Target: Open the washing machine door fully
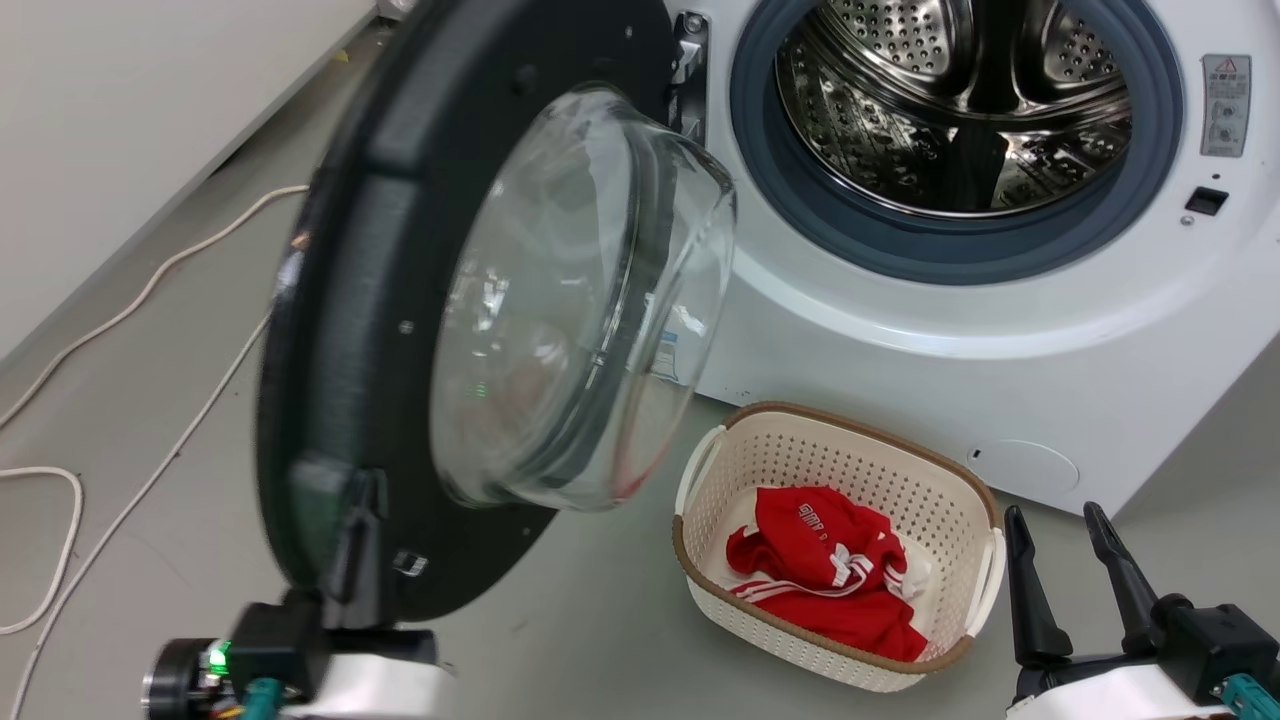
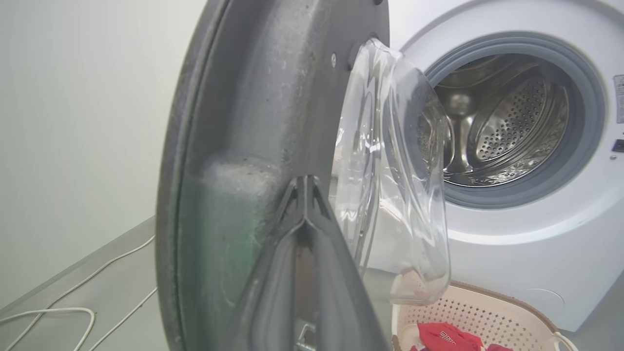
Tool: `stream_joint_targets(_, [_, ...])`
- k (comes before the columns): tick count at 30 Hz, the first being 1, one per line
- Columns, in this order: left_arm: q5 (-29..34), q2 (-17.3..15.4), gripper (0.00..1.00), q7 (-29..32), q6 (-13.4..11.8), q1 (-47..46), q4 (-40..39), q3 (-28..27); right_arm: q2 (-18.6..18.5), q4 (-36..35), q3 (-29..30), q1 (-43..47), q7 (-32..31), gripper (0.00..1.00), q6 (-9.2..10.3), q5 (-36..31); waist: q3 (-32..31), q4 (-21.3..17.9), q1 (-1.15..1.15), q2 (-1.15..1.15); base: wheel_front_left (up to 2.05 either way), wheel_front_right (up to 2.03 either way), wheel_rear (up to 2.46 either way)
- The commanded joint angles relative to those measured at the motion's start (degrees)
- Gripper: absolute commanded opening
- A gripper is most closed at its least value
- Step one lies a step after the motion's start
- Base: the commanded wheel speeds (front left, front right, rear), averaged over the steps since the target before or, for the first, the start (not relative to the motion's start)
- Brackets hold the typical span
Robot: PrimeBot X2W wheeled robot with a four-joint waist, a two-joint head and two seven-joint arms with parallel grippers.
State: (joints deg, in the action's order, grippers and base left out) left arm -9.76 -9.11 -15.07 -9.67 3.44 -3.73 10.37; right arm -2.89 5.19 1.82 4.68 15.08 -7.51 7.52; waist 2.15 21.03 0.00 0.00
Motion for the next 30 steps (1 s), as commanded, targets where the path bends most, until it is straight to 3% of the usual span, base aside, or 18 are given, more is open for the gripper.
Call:
stream_joint_targets(1, [-0.69, -0.88, 0.00, -0.14, -0.30, -1.61, 0.84, -2.41, 0.05, -0.22, 0.27, -0.80, 0.10, 1.00, 0.04, -0.45, 0.64, -0.74, 0.00, 0.00, 0.00, 0.00, 0.00])
stream_joint_targets(23, [-3.53, -11.72, 0.00, -0.13, 5.49, -14.80, 19.60, -26.52, 0.06, -0.50, 0.92, -4.57, 0.07, 1.00, 0.04, -1.98, 6.43, -7.85, 0.00, 0.00, 0.00, 0.00, 0.00])
stream_joint_targets(30, [-2.66, -12.14, 0.00, 0.00, 7.06, -17.06, 24.77, -30.05, 0.06, 0.08, 0.76, -4.77, 0.08, 1.00, 0.04, -1.73, 6.21, -9.40, 0.00, 0.00, 0.00, 0.00, 0.00])
